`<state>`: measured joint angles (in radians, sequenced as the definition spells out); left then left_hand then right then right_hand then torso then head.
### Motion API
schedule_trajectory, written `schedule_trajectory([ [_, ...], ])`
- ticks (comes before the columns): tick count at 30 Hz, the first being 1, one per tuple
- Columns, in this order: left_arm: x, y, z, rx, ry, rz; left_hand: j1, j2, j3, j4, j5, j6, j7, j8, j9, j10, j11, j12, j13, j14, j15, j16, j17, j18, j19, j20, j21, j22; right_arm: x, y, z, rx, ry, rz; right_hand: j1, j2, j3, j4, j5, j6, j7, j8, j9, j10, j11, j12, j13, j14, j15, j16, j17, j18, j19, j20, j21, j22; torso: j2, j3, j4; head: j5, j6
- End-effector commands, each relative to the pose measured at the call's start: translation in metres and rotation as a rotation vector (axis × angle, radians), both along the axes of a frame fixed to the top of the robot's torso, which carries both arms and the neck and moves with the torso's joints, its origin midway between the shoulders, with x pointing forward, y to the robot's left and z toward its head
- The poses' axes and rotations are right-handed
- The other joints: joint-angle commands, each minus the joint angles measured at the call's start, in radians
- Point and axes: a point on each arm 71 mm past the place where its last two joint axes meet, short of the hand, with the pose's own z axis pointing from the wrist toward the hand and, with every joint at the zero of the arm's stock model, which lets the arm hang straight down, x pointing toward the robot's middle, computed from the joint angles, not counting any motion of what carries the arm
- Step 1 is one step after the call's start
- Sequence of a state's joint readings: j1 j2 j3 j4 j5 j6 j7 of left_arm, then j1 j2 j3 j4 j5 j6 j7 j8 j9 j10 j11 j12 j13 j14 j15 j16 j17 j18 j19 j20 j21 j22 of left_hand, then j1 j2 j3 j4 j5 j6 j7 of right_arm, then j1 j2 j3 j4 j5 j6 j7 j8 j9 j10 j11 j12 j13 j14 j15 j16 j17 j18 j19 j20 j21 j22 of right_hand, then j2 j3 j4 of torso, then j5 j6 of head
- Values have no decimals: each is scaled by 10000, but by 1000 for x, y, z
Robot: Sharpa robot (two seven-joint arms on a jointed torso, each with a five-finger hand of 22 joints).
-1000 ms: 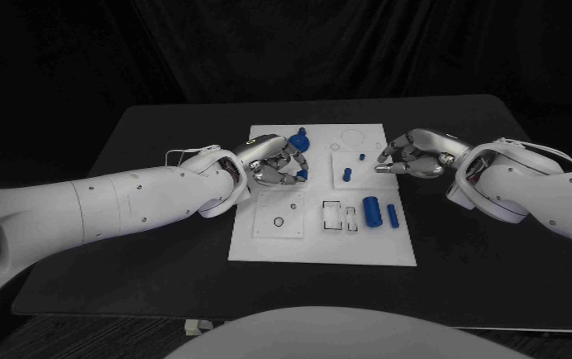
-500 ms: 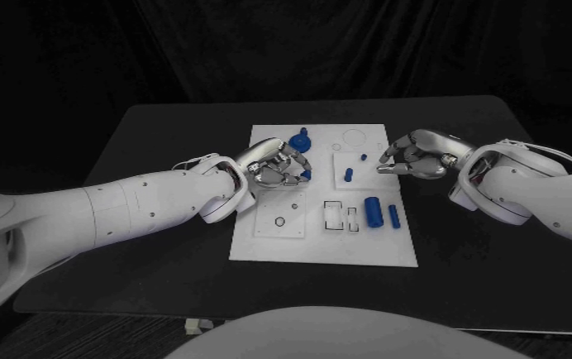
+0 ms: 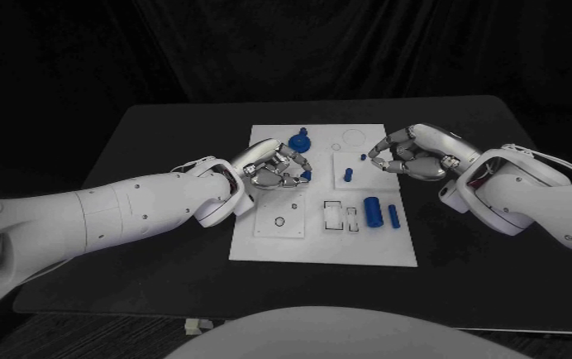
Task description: Assemble the parts on the task board
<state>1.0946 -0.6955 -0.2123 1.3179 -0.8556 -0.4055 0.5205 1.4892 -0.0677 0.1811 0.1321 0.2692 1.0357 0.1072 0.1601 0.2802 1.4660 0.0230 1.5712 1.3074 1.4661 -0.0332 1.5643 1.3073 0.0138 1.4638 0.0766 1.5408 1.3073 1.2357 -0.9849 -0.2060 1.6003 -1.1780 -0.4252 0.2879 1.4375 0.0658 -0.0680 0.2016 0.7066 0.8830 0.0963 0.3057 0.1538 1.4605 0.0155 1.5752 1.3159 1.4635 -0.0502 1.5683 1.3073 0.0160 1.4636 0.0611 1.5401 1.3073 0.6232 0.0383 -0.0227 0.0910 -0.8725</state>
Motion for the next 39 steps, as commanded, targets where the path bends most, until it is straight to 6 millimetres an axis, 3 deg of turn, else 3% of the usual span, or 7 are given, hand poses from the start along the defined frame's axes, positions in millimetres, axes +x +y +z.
schedule_trajectory([
  [1, -2, -2, 4, -658, -211, -108, -39, 10, -92, 52, -59, 27, -29, -21, -31, 1048, 42, -4, 2634, 1047, 93, 65, 2635, -38, 852, 75, -114, 2503, -7, 15, 13, 546, -1677, 833, 419, 208, 182, -48, -136, 318, -32, 24, 8, 1103, -120, -44, 2549, 1073, -80, 25, 2635, -89, 939, -83, 68, 2542, -1, 5, 0, 15, -1],
  [14, -4, -1, 7, -1097, -115, 0, 21, 45, -96, 56, -29, 34, -35, -24, -57, 1048, 43, -4, 2634, 1047, 96, 65, 2635, -28, 828, 83, -152, 2490, -3, 51, -12, -1577, -831, 1398, 366, -234, 1585, -56, -2271, 228, -4, -899, -260, 1103, -156, -44, 2549, 1073, -114, 25, 2635, -114, 990, -119, 155, 2575, -22, -6, 25, -147, -1],
  [17, -5, -3, 7, -1135, -109, -39, 22, 47, -96, 56, -28, 37, -35, -22, -57, 1048, 42, -4, 2634, 1047, 96, 65, 2635, -29, 830, 83, -148, 2491, -2, 57, -19, -1968, -661, 1471, 364, -247, 1687, -90, -2265, 292, 36, -910, -256, 1103, -129, -44, 2549, 1073, -97, 25, 2635, -111, 984, -120, 143, 2570, -39, -11, 28, -183, -1],
  [19, -5, -3, 7, -1150, -104, -55, 23, 52, -99, 60, -23, 49, -36, -17, -58, 1048, 42, -4, 2634, 1047, 96, 65, 2635, -26, 823, 84, -160, 2488, -2, 61, -22, -2137, -589, 1514, 523, -329, 2005, -287, -1500, 432, 107, -934, -256, 1103, -1, -44, 2549, 1073, -23, 25, 2635, -108, 978, -79, 133, 2565, -48, -20, 47, -188, -1],
  [21, -6, -4, 7, -1156, -86, -67, 23, 52, -99, 60, -23, 49, -36, -17, -58, 1048, 42, -4, 2634, 1047, 96, 65, 2635, -26, 823, 84, -160, 2488, -2, 64, -26, -2275, -528, 1557, 372, -469, 2487, -344, -1703, 714, 241, -1022, -270, 1103, 238, -44, 2549, 1073, 207, 25, 2635, -100, 962, 109, 101, 2553, -43, -17, 29, -150, -1],
  [27, -6, -4, 7, -1151, -18, -87, 23, 53, -101, 62, -20, 51, -35, -16, -59, 1048, 42, -4, 2634, 1047, 96, 65, 2635, -20, 810, 84, -185, 2480, -1, 71, -31, -2404, -515, 1613, 145, -668, 2964, -458, -1808, 783, 262, -1241, -322, 1103, 263, -44, 2549, 1073, 233, 25, 2635, -97, 961, 185, 99, 2552, -22, -9, 31, -174, -1],
  [39, -5, -7, 6, -1088, 188, -137, 9, 59, -119, 85, -3, 38, -28, -26, -73, 1048, 46, -4, 2634, 1047, 97, 65, 2635, -15, 798, 87, -203, 2474, -2, 80, -30, -2155, -835, 1819, -199, -957, 3662, -697, -1941, 295, 84, -1808, -534, 1103, -74, -44, 2549, 1073, -33, 25, 2635, -81, 933, -21, 46, 2531, -24, -2, 27, -239, -1],
])
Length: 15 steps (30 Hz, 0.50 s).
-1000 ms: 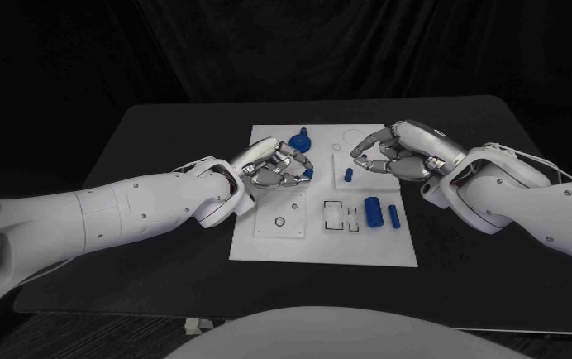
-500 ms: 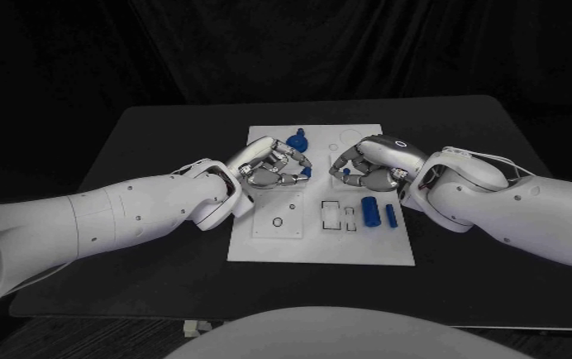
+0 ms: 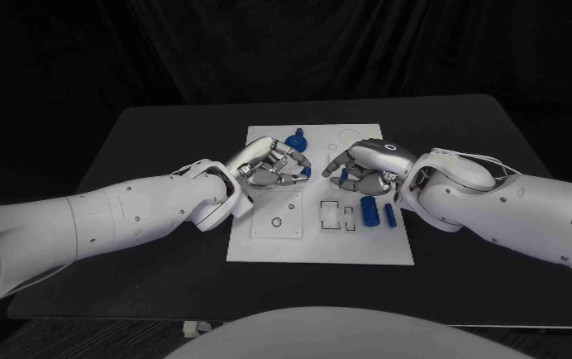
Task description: Assemble the parts on the task board
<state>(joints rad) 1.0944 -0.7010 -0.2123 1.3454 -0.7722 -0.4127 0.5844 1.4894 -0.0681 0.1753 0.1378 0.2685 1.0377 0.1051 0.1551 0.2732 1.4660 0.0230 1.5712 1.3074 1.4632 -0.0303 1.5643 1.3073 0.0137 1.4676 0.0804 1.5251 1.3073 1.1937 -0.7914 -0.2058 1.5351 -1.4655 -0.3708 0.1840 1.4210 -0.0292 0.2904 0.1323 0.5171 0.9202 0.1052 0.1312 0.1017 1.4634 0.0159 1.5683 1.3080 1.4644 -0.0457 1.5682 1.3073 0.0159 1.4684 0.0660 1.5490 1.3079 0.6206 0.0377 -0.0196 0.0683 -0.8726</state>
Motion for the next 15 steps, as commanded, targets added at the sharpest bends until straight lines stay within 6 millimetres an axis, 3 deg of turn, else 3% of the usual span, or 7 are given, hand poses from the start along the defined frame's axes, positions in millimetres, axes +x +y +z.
schedule_trajectory([
  [1, 0, -3, 0, -135, 108, -83, 6, 64, -61, 28, 3, 18, -6, 24, -4, 1048, 46, -4, 2633, 1076, 67, 65, 2635, -14, 760, 49, -46, 2474, -1, 2, 0, -50, -160, -2, -39, -14, 105, -19, -48, -88, -18, -77, -19, 1074, -89, 25, 2628, 1064, -87, 26, 2635, -80, 884, -79, -45, 2525, 0, 4, -4, -8, 0],
  [15, 1, -4, -1, -85, 133, -36, 8, 78, -64, 39, 18, -4, -4, 10, -16, 1048, 50, -4, 2633, 1076, 68, 65, 2635, -28, 792, 50, 14, 2493, -2, 10, 2, 335, -187, 162, -63, -74, 233, -105, -35, -153, -46, -149, -43, 1074, -124, 25, 2628, 1064, -125, 26, 2635, -75, 874, -120, -64, 2518, -10, 14, -14, -10, 0],
])
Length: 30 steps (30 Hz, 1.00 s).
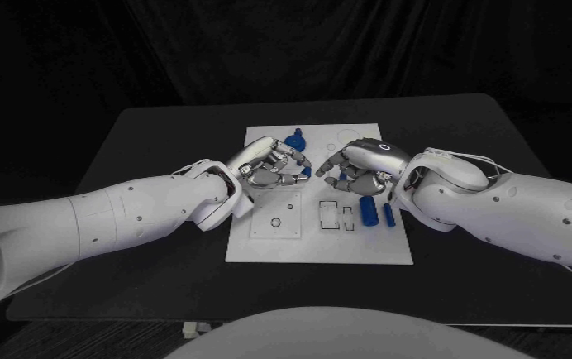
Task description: Assemble the parts on the task board
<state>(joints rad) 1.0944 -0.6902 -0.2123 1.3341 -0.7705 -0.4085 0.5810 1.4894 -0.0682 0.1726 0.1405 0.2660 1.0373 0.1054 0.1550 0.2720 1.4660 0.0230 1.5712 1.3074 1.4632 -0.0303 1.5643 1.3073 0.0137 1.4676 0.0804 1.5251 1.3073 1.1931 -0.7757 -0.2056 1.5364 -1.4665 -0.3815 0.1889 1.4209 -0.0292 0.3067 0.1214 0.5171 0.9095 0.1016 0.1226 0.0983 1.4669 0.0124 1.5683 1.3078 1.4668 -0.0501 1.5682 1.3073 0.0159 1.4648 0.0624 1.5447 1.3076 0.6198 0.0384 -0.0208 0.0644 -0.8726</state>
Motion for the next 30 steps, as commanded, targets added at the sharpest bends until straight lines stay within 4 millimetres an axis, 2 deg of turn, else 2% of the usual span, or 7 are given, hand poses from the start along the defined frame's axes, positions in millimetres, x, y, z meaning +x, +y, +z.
schedule_trajectory([
  [1, 0, -1, 0, -101, 96, -23, 17, 90, -33, 13, 51, -4, -8, 8, -8, 1048, 50, -4, 2634, 1076, 69, 65, 2635, -27, 787, 51, 5, 2490, -1, 2, 1, 207, -100, -4, -62, -74, 70, 4, -35, -47, -9, -63, -9, 1039, -89, 25, 2630, 1040, -81, 26, 2635, -74, 909, -84, -21, 2520, -3, 5, -1, 33, 0],
  [7, 0, -1, -1, -61, 179, -8, 22, 91, -33, 12, 55, -10, -7, 4, -11, 1048, 50, -4, 2634, 1076, 69, 65, 2635, -26, 786, 52, 4, 2490, -1, 3, 1, 259, -135, 28, -73, -89, 84, -6, -38, -55, -7, -72, -12, 1039, -90, 25, 2630, 1040, -84, 26, 2635, -72, 906, -89, -27, 2518, 5, -5, -3, 91, 0],
  [12, 0, -2, -1, -37, 252, -25, 27, 90, -34, 11, 58, -18, -6, -1, -15, 1048, 51, -4, 2634, 1076, 69, 65, 2635, -25, 784, 52, 0, 2488, -1, 4, 1, 264, -129, 60, -73, -89, 84, -6, -38, -55, -7, -72, -12, 1039, -90, 25, 2630, 1040, -84, 26, 2635, -72, 906, -89, -27, 2518, 3, -10, 14, 61, 0],
  [30, 0, -3, -2, -23, 339, -92, 46, 103, -33, 10, 67, -44, 2, -18, -31, 1048, 55, -4, 2634, 1076, 71, 65, 2635, -21, 775, 54, -15, 2483, -1, 10, 1, 326, -31, 209, -140, -111, 132, -16, -74, 11, 4, -57, -1, 1039, -87, 25, 2630, 1040, -88, 26, 2635, -72, 906, -101, -27, 2518, 3, -9, 5, 29, 0],
])
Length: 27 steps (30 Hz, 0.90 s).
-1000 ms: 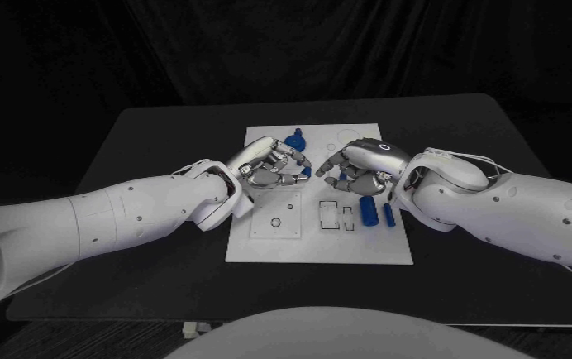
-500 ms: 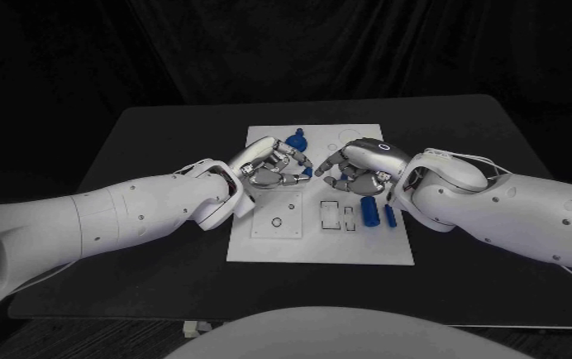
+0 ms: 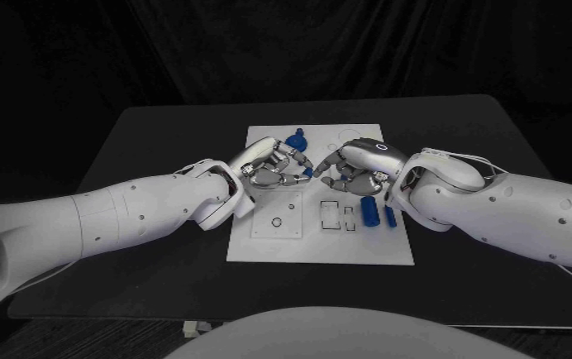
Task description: Assemble the parts on the task board
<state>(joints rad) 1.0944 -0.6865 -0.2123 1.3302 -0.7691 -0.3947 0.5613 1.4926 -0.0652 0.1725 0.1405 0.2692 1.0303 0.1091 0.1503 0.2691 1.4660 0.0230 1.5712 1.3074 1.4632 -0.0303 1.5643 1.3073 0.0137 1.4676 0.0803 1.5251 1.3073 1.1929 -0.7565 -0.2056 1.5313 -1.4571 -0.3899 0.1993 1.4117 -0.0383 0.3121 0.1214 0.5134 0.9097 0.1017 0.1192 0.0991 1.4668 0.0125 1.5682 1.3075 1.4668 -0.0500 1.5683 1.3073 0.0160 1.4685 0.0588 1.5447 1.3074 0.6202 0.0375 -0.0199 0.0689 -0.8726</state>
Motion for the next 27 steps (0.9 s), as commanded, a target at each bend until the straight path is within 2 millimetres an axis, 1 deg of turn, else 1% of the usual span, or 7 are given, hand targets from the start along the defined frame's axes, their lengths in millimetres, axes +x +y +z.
schedule_trajectory([
  [1, -1, -2, 0, -112, 128, -109, 13, 73, -33, 10, 35, 27, -35, 29, -2, 1048, 56, -4, 2634, 1076, 71, 65, 2635, -21, 775, 55, -15, 2484, -1, 2, 0, 162, -9, 50, -48, -20, 78, -17, -36, 9, 3, -22, -8, 1040, -88, 26, 2633, 1040, -88, 25, 2635, -74, 869, -65, -27, 2521, -2, 1, -5, -18, 0],
  [10, -1, -2, -1, -63, 249, -121, 19, 78, -31, 10, 37, 22, -33, 26, -5, 1048, 56, -4, 2634, 1076, 72, 65, 2635, -14, 759, 55, -44, 2474, -1, 2, 2, 331, -132, 52, -50, -31, 95, -33, -36, 4, -1, -30, -10, 1040, -89, 26, 2633, 1040, -88, 25, 2635, -73, 868, -66, -30, 2520, 0, 0, -2, -9, 0],
  [14, -1, -2, -2, -33, 303, -108, 40, 75, -32, 0, 37, 7, -29, 16, -15, 1048, 60, -4, 2634, 1076, 74, 65, 2635, -15, 763, 57, -37, 2476, -1, 2, 2, 387, -196, 40, -52, -38, 106, -42, -35, -6, -3, -39, -13, 1040, -90, 26, 2633, 1040, -89, 25, 2635, -73, 867, -68, -30, 2520, -2, 0, -2, -25, 0],
  [20, -1, -2, -2, -11, 379, -135, 53, 69, -35, -7, 36, -6, -24, 8, -22, 1048, 62, -4, 2634, 1076, 76, 65, 2635, -13, 756, 58, -49, 2473, -1, 2, 3, 462, -277, 46, -80, -64, 166, -77, -29, -80, -15, -96, -34, 1040, -97, 26, 2633, 1040, -93, 25, 2635, -72, 865, -74, -33, 2519, -1, 0, -3, -9, 0],
  [27, -1, -3, -3, 6, 449, -167, 69, 56, -44, -13, 30, -34, -11, -12, -39, 1048, 71, -4, 2634, 1076, 81, 65, 2635, -9, 748, 62, -62, 2468, -1, 4, 3, 499, -314, 81, -104, -77, 217, -102, -27, -146, -33, -145, -51, 1040, -110, 26, 2633, 1040, -102, 25, 2635, -71, 864, -80, -36, 2518, -1, 0, -9, -24, 0],
])
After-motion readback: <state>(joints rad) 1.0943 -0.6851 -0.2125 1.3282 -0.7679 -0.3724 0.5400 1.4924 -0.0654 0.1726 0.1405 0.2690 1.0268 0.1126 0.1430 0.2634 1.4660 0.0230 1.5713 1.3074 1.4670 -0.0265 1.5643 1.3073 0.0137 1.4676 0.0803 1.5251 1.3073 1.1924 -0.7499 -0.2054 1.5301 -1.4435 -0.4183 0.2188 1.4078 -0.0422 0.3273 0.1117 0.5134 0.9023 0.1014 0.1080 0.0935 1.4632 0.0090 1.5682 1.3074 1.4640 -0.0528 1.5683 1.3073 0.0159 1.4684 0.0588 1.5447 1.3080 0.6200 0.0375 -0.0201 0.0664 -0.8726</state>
